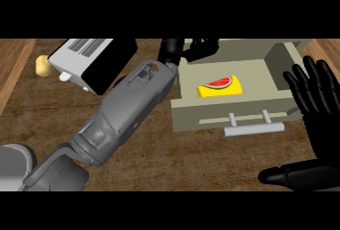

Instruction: Pick up the cup, place it into the drawer and close the drawer

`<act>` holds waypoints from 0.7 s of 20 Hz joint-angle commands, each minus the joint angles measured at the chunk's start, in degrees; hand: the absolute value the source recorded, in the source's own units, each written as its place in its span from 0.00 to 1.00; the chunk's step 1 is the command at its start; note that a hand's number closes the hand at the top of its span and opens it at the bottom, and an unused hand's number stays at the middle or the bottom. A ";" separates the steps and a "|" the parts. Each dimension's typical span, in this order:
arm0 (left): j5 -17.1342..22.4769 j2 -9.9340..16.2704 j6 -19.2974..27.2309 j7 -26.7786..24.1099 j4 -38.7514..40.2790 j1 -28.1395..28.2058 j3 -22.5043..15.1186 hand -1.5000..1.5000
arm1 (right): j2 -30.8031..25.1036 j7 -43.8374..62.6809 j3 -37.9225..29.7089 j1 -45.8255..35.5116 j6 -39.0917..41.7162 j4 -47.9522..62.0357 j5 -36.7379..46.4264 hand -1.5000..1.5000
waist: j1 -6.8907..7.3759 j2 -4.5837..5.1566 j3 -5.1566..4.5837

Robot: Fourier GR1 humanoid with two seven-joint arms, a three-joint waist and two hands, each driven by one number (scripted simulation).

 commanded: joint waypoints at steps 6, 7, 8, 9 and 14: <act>0.14 0.00 3.43 3.22 5.12 -3.35 -9.41 0.00 | -0.27 0.39 0.31 -1.92 0.60 0.61 -0.88 0.00 | -1.48 0.37 0.04; 1.44 0.00 4.70 3.11 3.50 -2.49 -9.89 0.00 | 0.17 0.67 -0.01 -0.63 0.44 -0.58 -1.88 0.00 | -1.95 0.30 0.04; 1.77 0.00 3.00 4.40 4.94 -3.94 -9.31 0.00 | -0.47 -1.88 -0.72 -0.78 1.94 2.55 -1.85 0.00 | -1.03 0.40 0.06; 2.76 0.00 3.35 1.74 2.64 -1.32 -10.21 0.00 | -0.11 -0.83 -1.45 -2.41 0.66 2.05 -2.60 0.00 | -1.23 0.41 0.03; 7.25 0.00 2.73 0.30 1.18 -3.00 -8.41 0.00 | 0.43 0.47 0.50 -0.94 1.47 -0.72 -3.61 0.00 | -1.38 0.27 0.00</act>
